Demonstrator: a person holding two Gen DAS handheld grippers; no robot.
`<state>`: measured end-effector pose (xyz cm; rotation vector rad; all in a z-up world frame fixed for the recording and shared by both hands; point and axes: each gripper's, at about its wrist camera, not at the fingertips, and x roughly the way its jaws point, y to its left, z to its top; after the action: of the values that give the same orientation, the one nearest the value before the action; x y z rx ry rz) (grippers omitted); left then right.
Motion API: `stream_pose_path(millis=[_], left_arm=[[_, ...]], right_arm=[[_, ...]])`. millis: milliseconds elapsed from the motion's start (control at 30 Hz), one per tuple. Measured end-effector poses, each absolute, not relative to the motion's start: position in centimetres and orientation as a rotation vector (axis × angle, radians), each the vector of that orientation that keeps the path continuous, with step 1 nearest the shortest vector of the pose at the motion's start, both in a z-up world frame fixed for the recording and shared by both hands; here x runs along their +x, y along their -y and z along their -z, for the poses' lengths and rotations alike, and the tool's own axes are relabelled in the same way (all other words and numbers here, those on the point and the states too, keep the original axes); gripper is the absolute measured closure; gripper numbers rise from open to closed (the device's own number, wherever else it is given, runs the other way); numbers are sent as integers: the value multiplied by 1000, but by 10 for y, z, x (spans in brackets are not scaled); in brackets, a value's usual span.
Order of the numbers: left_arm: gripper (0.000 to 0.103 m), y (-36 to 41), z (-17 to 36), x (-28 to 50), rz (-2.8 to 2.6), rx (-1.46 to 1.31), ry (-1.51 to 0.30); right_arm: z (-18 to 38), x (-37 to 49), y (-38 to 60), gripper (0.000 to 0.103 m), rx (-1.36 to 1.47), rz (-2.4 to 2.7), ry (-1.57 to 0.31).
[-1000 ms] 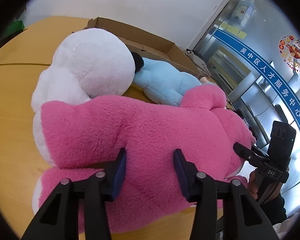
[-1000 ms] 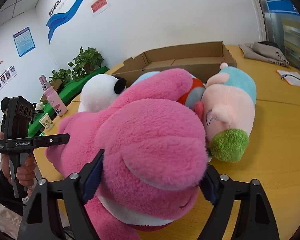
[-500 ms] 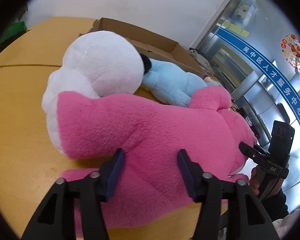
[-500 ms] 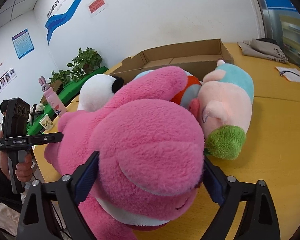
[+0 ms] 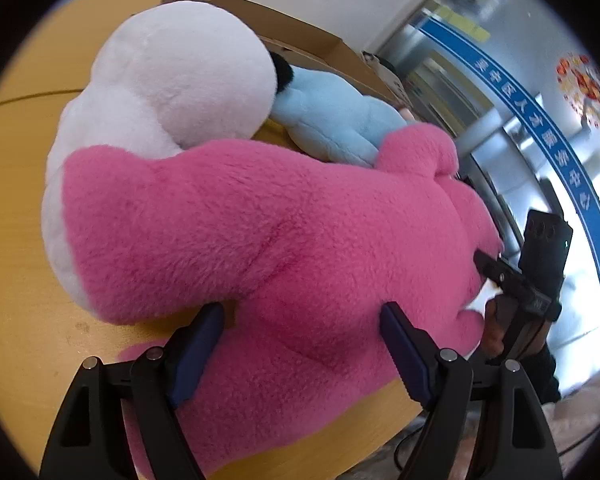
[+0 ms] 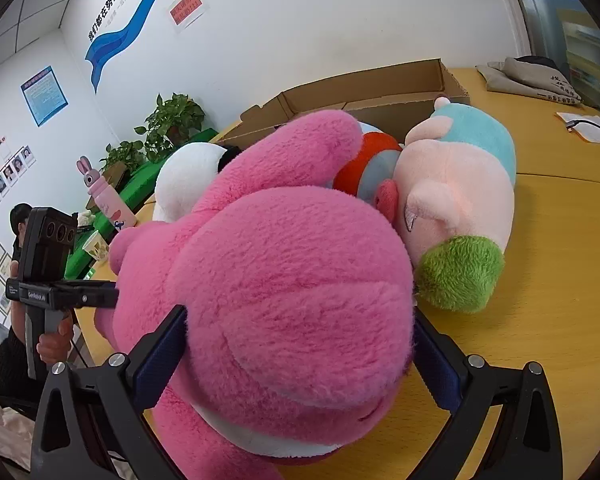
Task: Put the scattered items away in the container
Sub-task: 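Close both grippers on the pink plush bear and lift it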
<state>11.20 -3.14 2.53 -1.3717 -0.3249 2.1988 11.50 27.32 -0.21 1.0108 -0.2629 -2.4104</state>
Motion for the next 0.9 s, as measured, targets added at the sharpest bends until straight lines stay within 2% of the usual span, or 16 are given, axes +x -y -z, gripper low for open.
stream_pose_path(millis=[267,633,700,767,900], left_arm=[[23,60,-36,126,-2251,-1461,64],[24,107,5,145,-2141,-1433,523],[33,107,4,146,-2144,-1402,557],[45,110,0,146,-2151,-1371,602],[56,108,-17,148,-2194,-1335,617]], right_arm=[[5,115,-274,0,1022,2395,281],[5,114,-272,0,1016,2398,276],[3,116,-272,2,1001,2411,267],[0,119,-271,10,984,2416,264],[-6,123,-272,20,949,2430,273]])
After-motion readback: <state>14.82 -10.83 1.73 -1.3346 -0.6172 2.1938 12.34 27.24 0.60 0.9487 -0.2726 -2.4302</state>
